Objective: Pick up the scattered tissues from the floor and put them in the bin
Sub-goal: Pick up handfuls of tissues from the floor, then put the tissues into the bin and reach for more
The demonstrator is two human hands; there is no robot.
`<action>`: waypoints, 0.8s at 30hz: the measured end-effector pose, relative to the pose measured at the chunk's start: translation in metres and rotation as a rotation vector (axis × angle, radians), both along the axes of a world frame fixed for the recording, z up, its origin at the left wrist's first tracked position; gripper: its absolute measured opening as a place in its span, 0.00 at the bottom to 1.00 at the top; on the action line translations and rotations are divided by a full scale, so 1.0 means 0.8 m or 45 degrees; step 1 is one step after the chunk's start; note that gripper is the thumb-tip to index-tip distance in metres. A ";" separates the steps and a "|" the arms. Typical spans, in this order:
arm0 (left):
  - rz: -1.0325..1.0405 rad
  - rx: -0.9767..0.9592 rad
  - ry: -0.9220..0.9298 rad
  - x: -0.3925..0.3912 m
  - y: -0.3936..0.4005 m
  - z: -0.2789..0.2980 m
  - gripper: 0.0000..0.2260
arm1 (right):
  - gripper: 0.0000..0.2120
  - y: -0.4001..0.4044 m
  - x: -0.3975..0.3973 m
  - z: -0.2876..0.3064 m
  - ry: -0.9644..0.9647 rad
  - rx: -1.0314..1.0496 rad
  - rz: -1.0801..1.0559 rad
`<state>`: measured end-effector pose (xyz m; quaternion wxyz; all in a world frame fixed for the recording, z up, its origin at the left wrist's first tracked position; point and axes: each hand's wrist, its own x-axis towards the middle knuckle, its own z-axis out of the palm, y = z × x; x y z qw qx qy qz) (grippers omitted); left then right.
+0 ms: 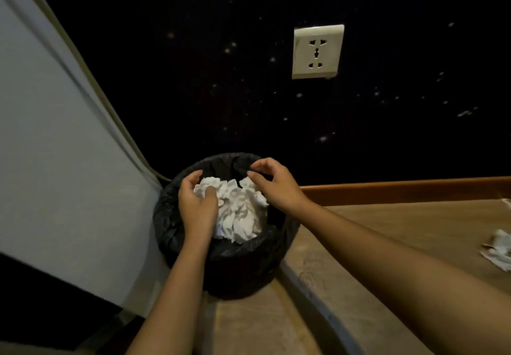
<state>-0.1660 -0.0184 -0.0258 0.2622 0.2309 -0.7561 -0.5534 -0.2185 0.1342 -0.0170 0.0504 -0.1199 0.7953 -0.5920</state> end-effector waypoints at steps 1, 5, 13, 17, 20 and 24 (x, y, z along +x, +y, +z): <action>0.011 -0.034 0.052 0.004 0.004 0.002 0.15 | 0.11 0.006 0.001 0.001 0.059 0.030 0.007; -0.103 -0.155 0.131 0.003 0.037 0.013 0.10 | 0.06 0.042 0.005 0.018 0.301 0.145 -0.002; -0.733 -0.479 0.145 -0.024 0.191 0.039 0.08 | 0.08 0.232 0.019 0.058 0.645 0.574 0.058; -1.022 -0.788 0.044 -0.033 0.295 0.040 0.07 | 0.07 0.353 0.051 0.043 0.585 0.611 -0.146; -1.265 -0.921 -0.030 -0.036 0.373 0.043 0.07 | 0.06 0.437 0.081 0.020 0.575 0.526 -0.404; -1.498 -1.028 -0.096 -0.030 0.478 0.037 0.05 | 0.05 0.527 0.127 -0.018 0.435 0.369 -0.684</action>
